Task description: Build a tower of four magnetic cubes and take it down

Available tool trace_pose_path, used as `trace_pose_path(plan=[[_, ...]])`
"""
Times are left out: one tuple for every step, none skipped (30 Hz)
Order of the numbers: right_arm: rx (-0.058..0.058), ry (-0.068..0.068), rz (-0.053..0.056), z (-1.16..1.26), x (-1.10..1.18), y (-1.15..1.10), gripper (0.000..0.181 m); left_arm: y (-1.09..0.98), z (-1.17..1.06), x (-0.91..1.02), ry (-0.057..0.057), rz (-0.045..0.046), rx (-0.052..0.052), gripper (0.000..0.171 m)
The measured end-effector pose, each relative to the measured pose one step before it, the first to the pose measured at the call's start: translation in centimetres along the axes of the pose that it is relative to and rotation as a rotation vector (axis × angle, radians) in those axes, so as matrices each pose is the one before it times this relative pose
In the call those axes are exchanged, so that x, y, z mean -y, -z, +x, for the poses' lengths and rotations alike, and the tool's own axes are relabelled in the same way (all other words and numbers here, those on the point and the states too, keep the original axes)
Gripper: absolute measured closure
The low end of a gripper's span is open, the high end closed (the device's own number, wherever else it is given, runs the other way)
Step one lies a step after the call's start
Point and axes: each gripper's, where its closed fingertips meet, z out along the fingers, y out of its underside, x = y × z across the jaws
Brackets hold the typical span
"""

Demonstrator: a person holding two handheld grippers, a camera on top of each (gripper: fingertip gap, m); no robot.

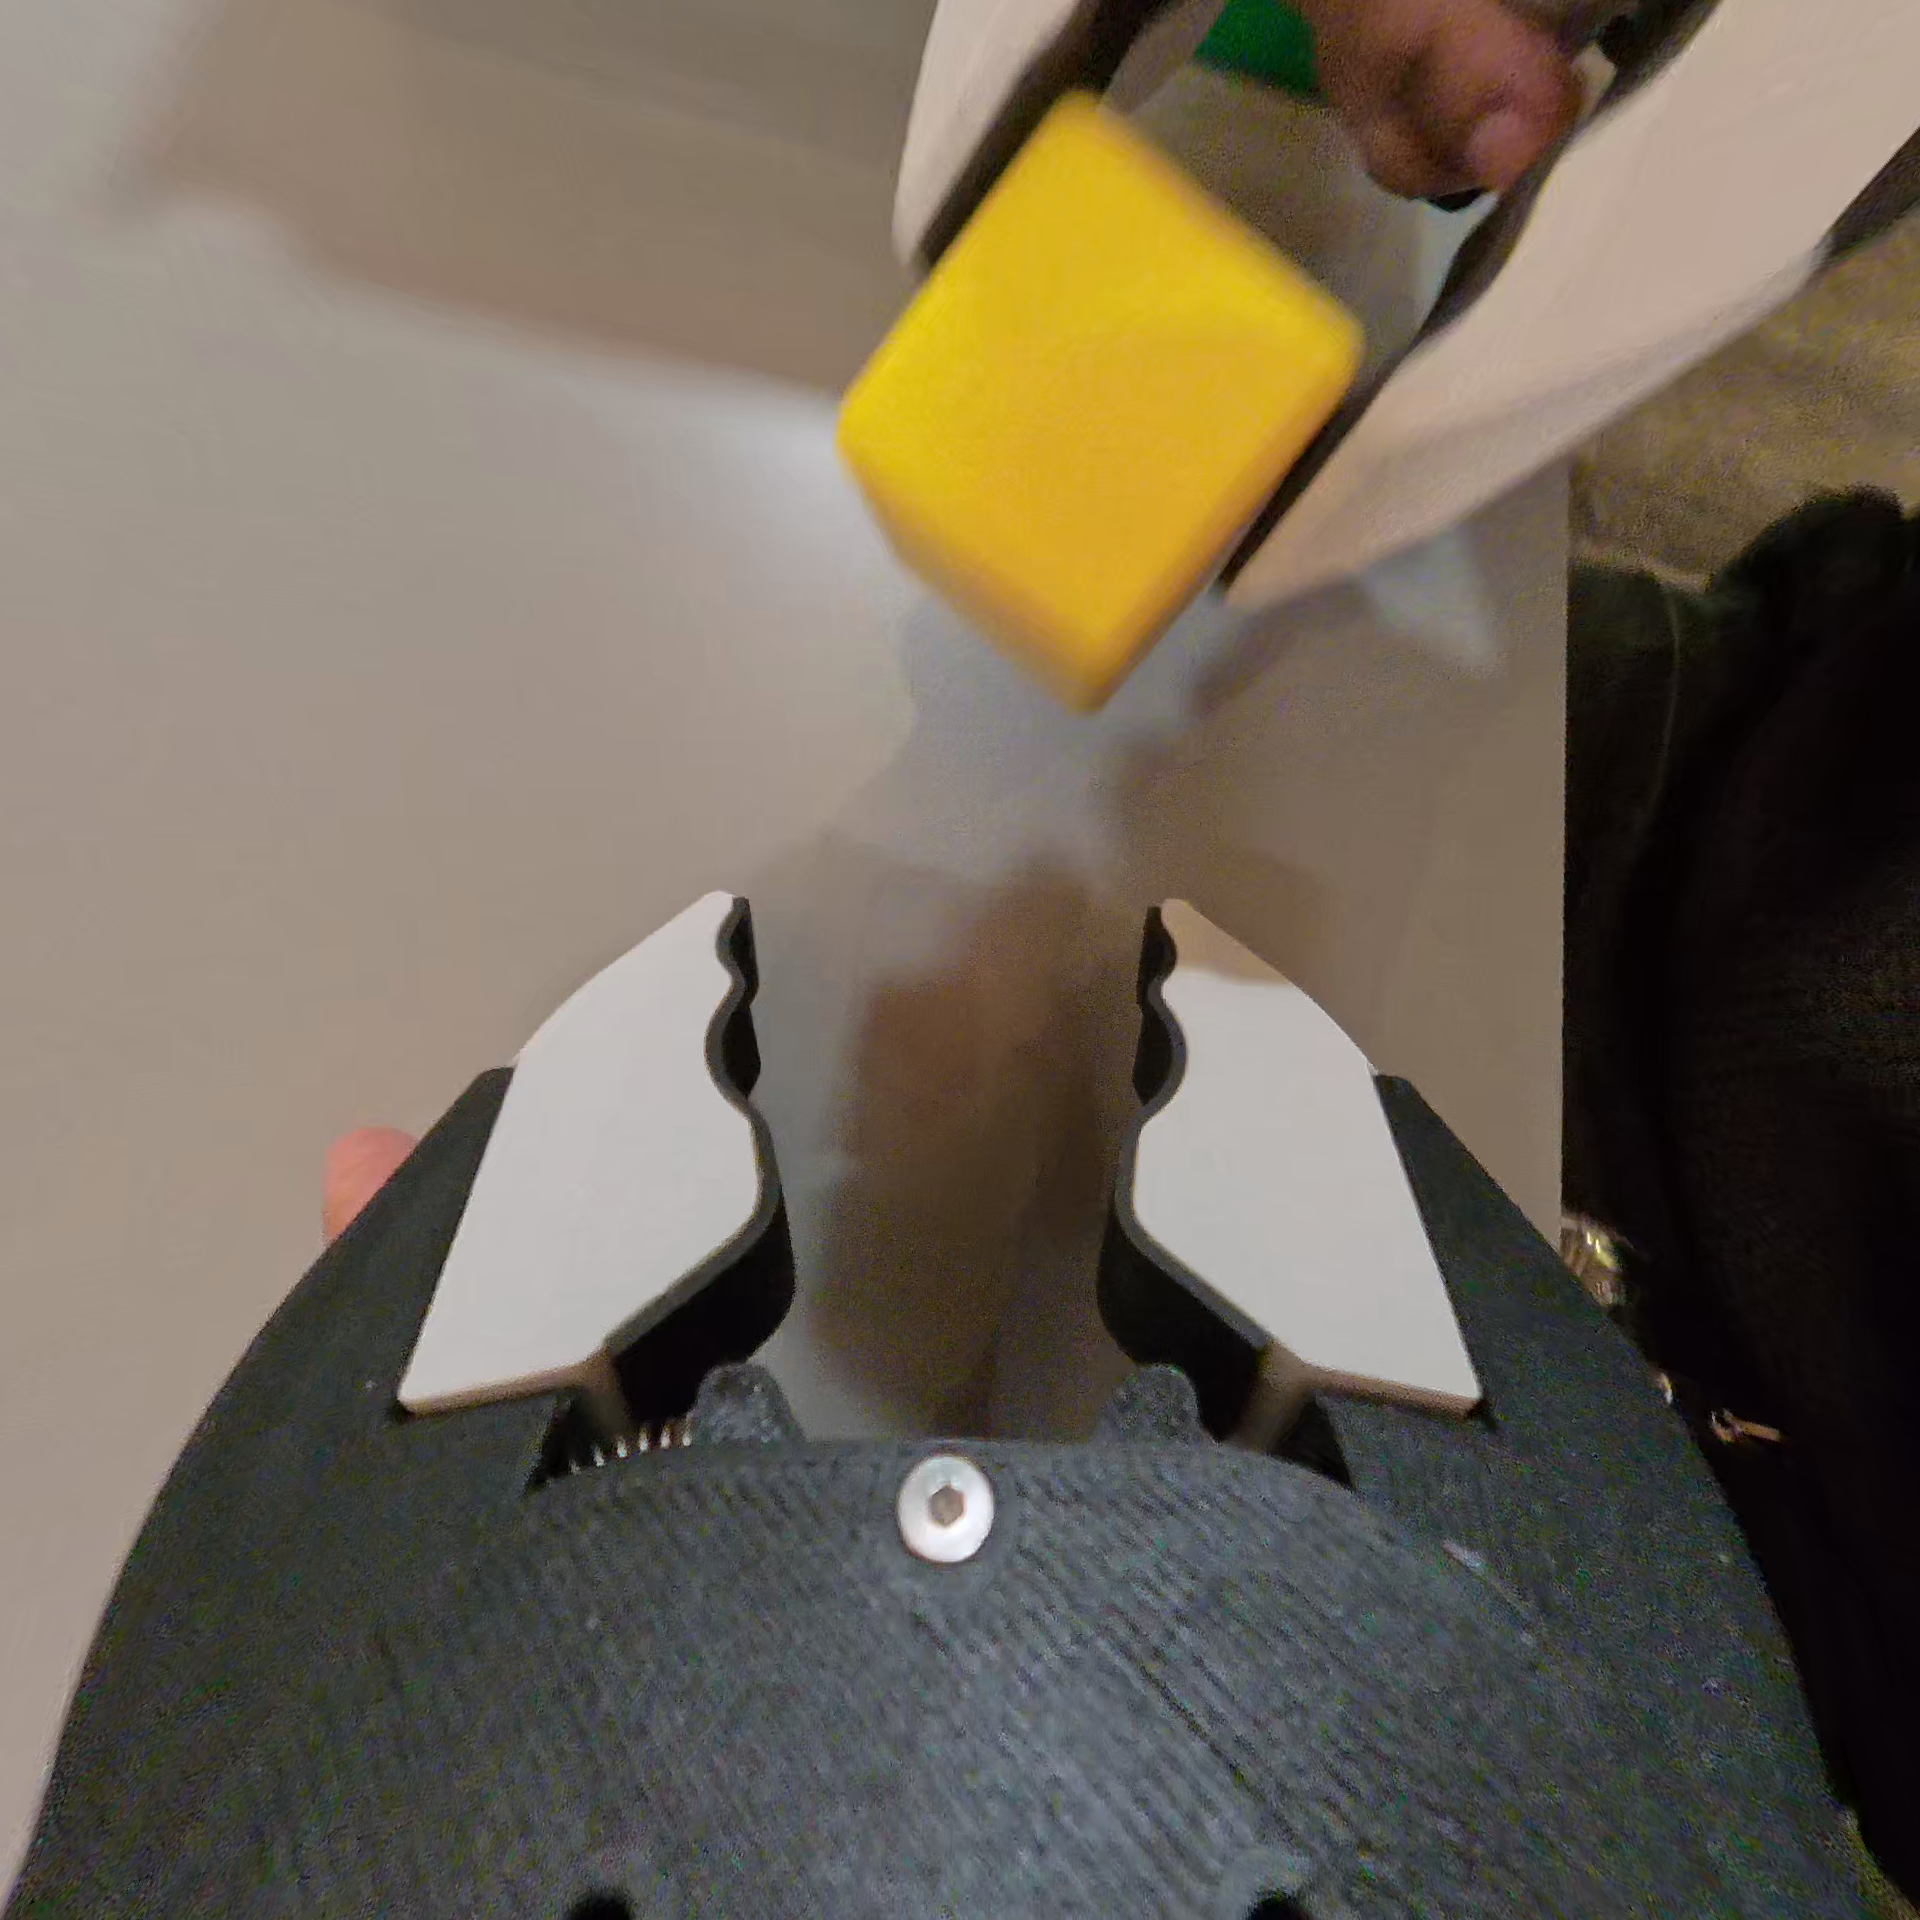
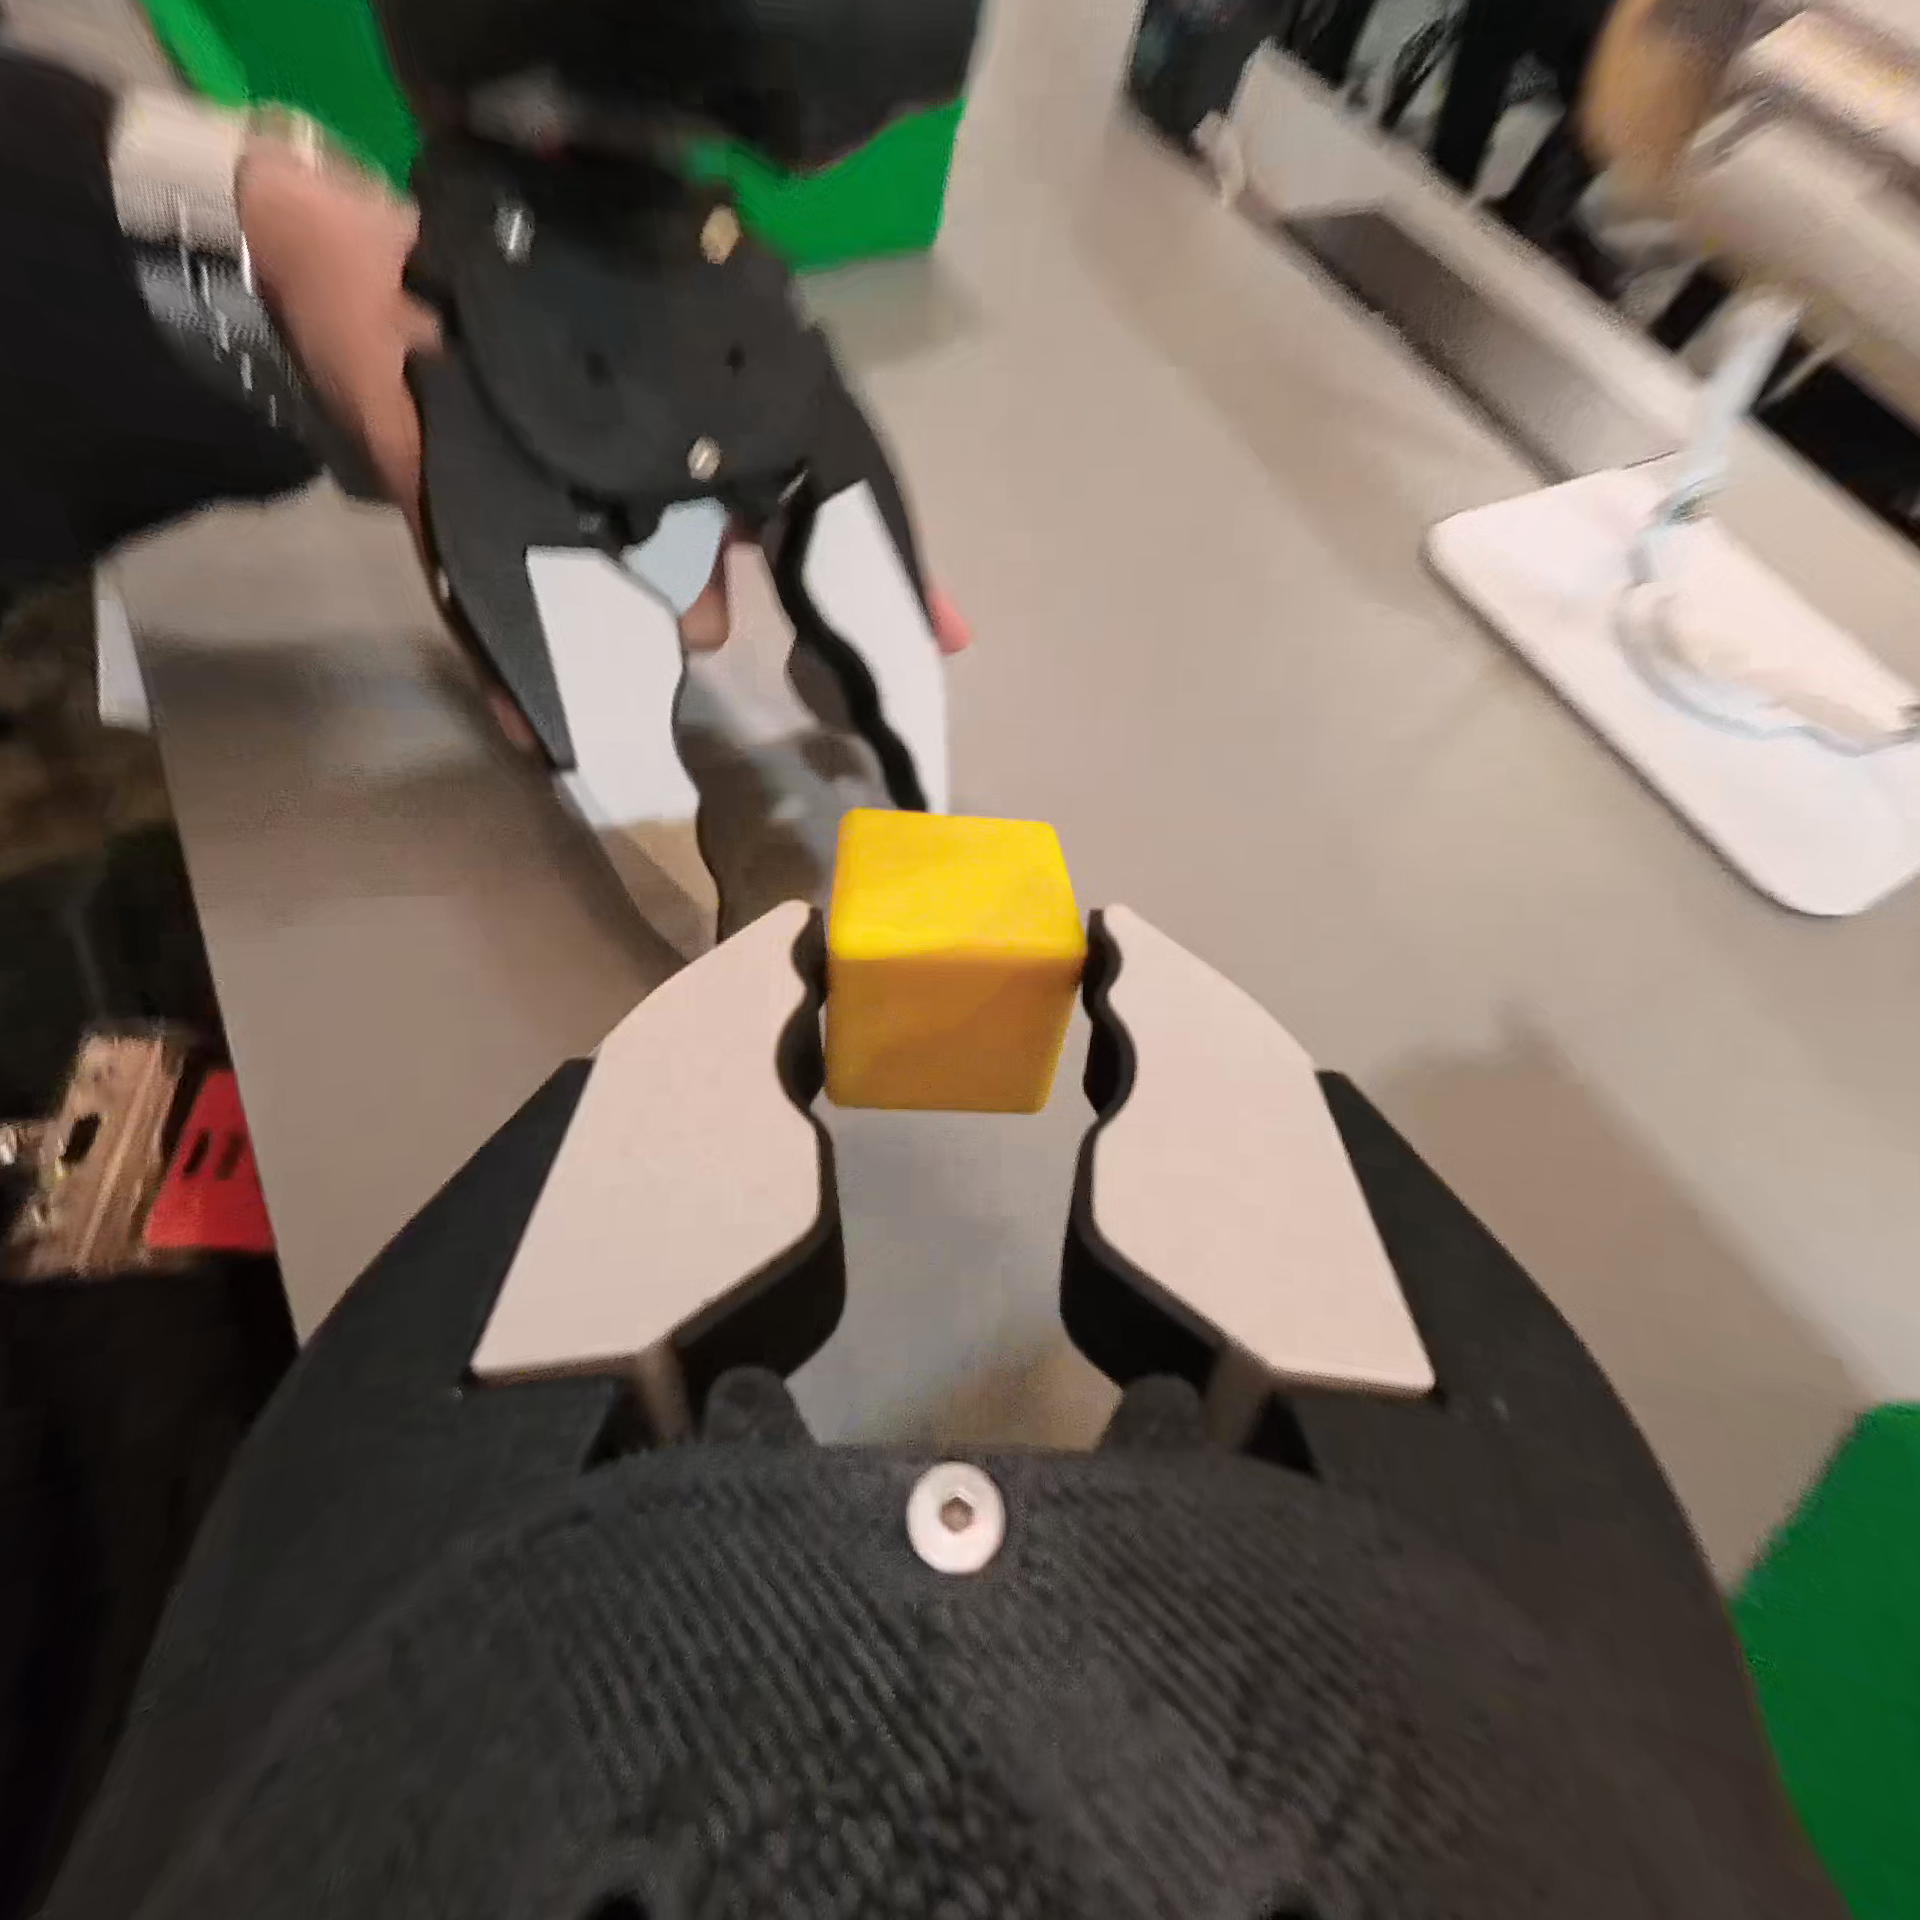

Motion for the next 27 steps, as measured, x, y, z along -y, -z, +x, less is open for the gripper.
trace_pose_path(plan=[[-0.0307,-0.0249,0.0378,1.211,1.254,1.207,0.133,0.597,-0.634,0.633,0.0239,0.04511,0.027,0.101],[-0.0417,-0.0136,0.0265,1.494,1.083,1.356,0.133,0.518,-0.654,0.645,0.0267,0.04626,0.0223,0.101],[-0.054,-0.0024,0.0117,1.825,0.828,1.508,0.133,0.396,-0.639,0.591,0.0258,0.04187,0.0206,0.103],[-0.0666,0.0055,-0.0012,2.15,0.552,1.59,0.133,0.289,-0.76,0.512,0.0237,0.03812,0.0308,0.104],[-0.0788,0.0103,-0.0117,2.471,0.221,1.648,0.133,0.186,-0.786,0.399,0.0188,0.03232,0.0371,0.104],[-0.087,0.0096,-0.0243,2.749,-0.205,1.614,0.133,0.119,-0.698,0.229,0.0145,0.02254,0.0344,0.104],[-0.0898,0.0055,-0.0406,2.936,-0.757,1.462,0.133,0.06,-0.621,0.097,0.0096,0.0113,0.0326,0.104],[-0.0953,0.0026,-0.0548,3.108,-1.332,1.234,0.133,0.023,-0.633,0.033,0.0048,0.00522,0.0364,0.104],[-0.0944,-0.0044,-0.0645,3.098,-1.837,0.876,0.133,-0.013,-0.602,0.019,0.0015,0.00372,0.0366,0.104],[-0.065,-0.016,-0.0801,2.546,-2.348,0.36,0.133,-0.03,-0.497,0.026,0.0018,0.00433,0.0318,0.104],[-0.0252,-0.0272,-0.087,1.71,-2.571,-0.148,0.133,-0.053,-0.34,0.037,0.0018,0.0034,0.0223,0.105],[-0.0062,-0.0385,-0.0648,1.061,-2.3,-0.509,0.133,-0.079,-0.25,0.03,0.0007,0.00276,0.0182,0.105],[0.0073,-0.0465,-0.035,0.487,-1.858,-0.736,0.133,-0.082,-0.144,0.027,-0.002,0.00296,0.0135,0.106],[0.0203,-0.0471,-0.0326,0.051,-1.685,-0.873,0.133,-0.091,-0.055,0.053,-0.0025,0.00271,0.0076,0.108],[0.0153,-0.0359,-0.0471,-0.016,-1.677,-0.948,0.133,-0.11,0.008,0.076,-0.0014,0.00134,0.0049,0.108],[0.0002,-0.0148,-0.06,0.14,-1.66,-0.958,0.133,-0.113,0.029,0.072,0.0,-0.00083,0.0035,0.108],[-0.0058,-0.0003,-0.0625,0.183,-1.463,-0.889,0.133,-0.113,0.068,0.07,-0.0006,-0.00112,0.001,0.108],[-0.0047,-0.0021,-0.0453,0.14,-1.036,-0.72,0.133,-0.113,0.112,0.041,-0.0033,0.00007,-0.0011,0.108],[0.0029,-0.0099,-0.0255,-0.001,-0.613,-0.521,0.133,-0.101,0.109,-0.027,-0.0056,-0.00141,-0.0016,0.108],[0.0104,-0.0118,-0.0191,-0.125,-0.407,-0.374,0.133,-0.102,0.068,-0.099,-0.0055,-0.00472,-0.0003,0.109],[0.0067,-0.0068,-0.0169,-0.104,-0.311,-0.26,0.132,-0.117,0.008,-0.129,-0.004,-0.00568,0.0016,0.109],[-0.002,-0.0007,-0.0132,-0.033,-0.216,-0.192,0.132,-0.11,-0.018,-0.125,-0.0024,-0.00503,0.0009,0.109],[-0.0066,-0.0023,-0.0002,0.045,0.0,-0.078,0.133,-0.095,0.02,-0.106,0.0004,-0.00314,-0.0023,0.109],[-0.0092,-0.0015,0.0032,0.075,0.081,-0.025,0.133,-0.062,0.041,-0.081,0.0025,-0.00204,-0.0044,0.109],[-0.0162,0.0081,0.0056,0.129,0.075,-0.032,0.132,-0.035,0.003,-0.054,0.0022,-0.00091,-0.0019,0.109],[-0.0286,0.0148,0.0145,0.238,0.146,-0.021,0.132,0.004,-0.065,-0.007,0.0002,0.0008,0.0031,0.109],[-0.0392,0.0165,0.0168,0.345,0.174,0.037,0.132,0.038,-0.103,0.057,-0.0019,0.00266,0.0063,0.109]])
